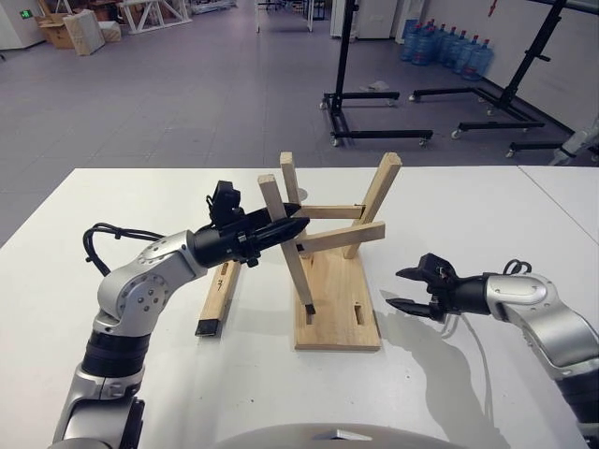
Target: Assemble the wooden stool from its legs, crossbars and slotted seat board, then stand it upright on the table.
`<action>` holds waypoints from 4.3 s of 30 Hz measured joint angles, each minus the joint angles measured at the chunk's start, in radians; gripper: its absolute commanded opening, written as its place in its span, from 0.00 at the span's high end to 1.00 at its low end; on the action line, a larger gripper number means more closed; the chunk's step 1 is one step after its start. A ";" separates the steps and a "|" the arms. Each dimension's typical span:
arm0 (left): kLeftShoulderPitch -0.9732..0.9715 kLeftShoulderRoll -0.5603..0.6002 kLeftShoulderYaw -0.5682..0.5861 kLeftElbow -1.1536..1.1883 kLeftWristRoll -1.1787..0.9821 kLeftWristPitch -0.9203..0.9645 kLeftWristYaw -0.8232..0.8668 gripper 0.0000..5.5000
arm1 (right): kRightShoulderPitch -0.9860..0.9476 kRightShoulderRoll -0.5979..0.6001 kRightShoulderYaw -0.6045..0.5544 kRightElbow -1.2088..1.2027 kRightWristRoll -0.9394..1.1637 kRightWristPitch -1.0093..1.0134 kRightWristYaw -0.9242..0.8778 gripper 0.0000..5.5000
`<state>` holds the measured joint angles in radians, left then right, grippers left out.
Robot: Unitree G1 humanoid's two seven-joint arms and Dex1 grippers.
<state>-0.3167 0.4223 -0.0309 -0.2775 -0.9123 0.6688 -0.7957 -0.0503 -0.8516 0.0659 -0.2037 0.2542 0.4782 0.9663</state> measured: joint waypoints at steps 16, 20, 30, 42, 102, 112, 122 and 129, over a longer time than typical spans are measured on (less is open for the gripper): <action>0.027 -0.026 -0.048 0.045 0.114 -0.079 -0.107 0.62 | -0.021 0.019 0.014 -0.008 0.001 0.023 0.000 0.38; 0.022 -0.019 -0.045 0.048 0.136 -0.076 -0.106 0.62 | -0.019 0.027 0.017 -0.020 0.001 0.023 -0.003 0.38; 0.022 -0.021 -0.033 0.036 0.137 -0.062 -0.105 0.62 | -0.017 0.036 0.022 -0.039 0.001 0.023 -0.004 0.38; 0.034 -0.017 -0.058 0.064 0.177 -0.127 -0.173 0.62 | -0.017 0.042 0.037 -0.039 -0.001 0.024 -0.007 0.38; -0.047 0.008 -0.047 0.117 0.259 -0.133 -0.197 0.62 | -0.014 0.075 0.058 -0.057 -0.001 0.044 -0.026 0.38; 0.002 0.061 -0.165 0.047 0.387 -0.295 -0.256 0.62 | -0.010 0.076 0.059 -0.064 -0.001 0.046 -0.026 0.38; 0.052 0.062 -0.233 0.041 0.456 -0.393 -0.236 0.62 | 0.025 0.082 0.062 -0.082 0.000 0.065 -0.044 0.38; 0.058 0.062 -0.283 0.058 0.493 -0.493 -0.224 0.62 | 0.041 0.082 0.053 -0.082 0.001 0.065 -0.055 0.38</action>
<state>-0.2591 0.4848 -0.3141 -0.2196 -0.4196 0.1754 -1.0194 -0.0093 -0.7697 0.1185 -0.2861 0.2555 0.5435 0.9113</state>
